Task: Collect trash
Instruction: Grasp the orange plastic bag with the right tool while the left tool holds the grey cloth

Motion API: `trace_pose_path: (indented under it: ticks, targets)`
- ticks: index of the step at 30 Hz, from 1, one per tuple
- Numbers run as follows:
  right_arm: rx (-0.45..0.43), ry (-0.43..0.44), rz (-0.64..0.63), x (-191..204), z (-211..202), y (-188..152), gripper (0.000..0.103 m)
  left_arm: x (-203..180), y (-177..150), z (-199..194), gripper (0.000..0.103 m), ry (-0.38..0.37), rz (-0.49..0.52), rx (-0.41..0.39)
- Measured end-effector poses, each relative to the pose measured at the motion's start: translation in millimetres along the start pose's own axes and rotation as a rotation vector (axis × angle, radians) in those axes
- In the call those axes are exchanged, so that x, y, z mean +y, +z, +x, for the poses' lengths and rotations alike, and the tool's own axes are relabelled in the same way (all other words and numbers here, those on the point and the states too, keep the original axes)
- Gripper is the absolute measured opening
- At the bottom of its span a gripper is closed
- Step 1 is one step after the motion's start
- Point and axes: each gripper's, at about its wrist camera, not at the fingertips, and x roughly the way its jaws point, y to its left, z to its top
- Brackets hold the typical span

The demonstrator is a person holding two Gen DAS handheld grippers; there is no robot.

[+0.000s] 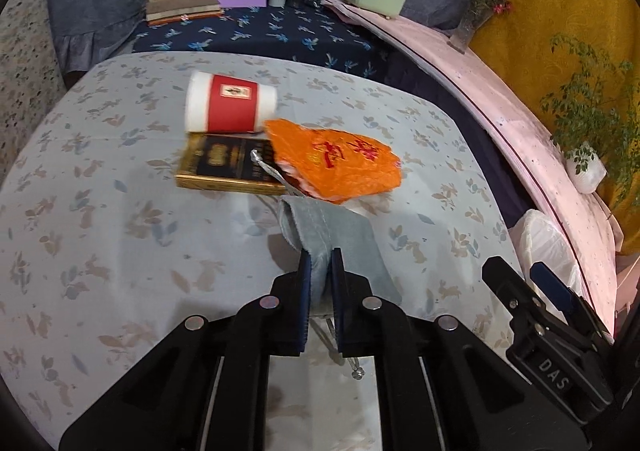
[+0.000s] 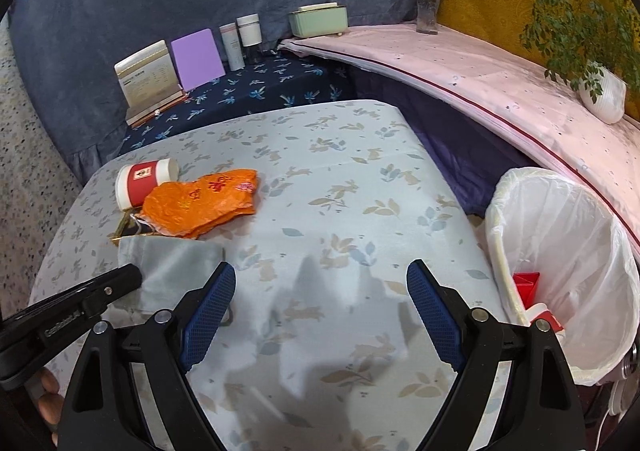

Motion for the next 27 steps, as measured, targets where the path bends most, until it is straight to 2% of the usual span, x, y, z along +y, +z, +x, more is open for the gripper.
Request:
trace_pose_path:
  ticks: [10, 14, 24, 27]
  targets:
    - [0.051, 0.064, -0.004, 34.3, 28.0, 9.7, 0.072, 52.2, 18.4, -26.2, 0.009, 0.088, -0.081, -0.069]
    - [0.061, 0.077, -0.007, 47.4, 42.5, 16.7, 0.070, 70.2, 26.4, -28.3, 0.009, 0.098, -0.109, -0.077]
    - [0.073, 0.058, -0.012, 68.7, 83.6, 39.9, 0.070, 81.0, 35.7, -18.4, 0.009, 0.094, -0.115, -0.076]
    - [0.095, 0.057, -0.014, 72.8, 97.8, 41.7, 0.063, 79.1, 36.7, -11.9, 0.009, 0.086, -0.108, -0.067]
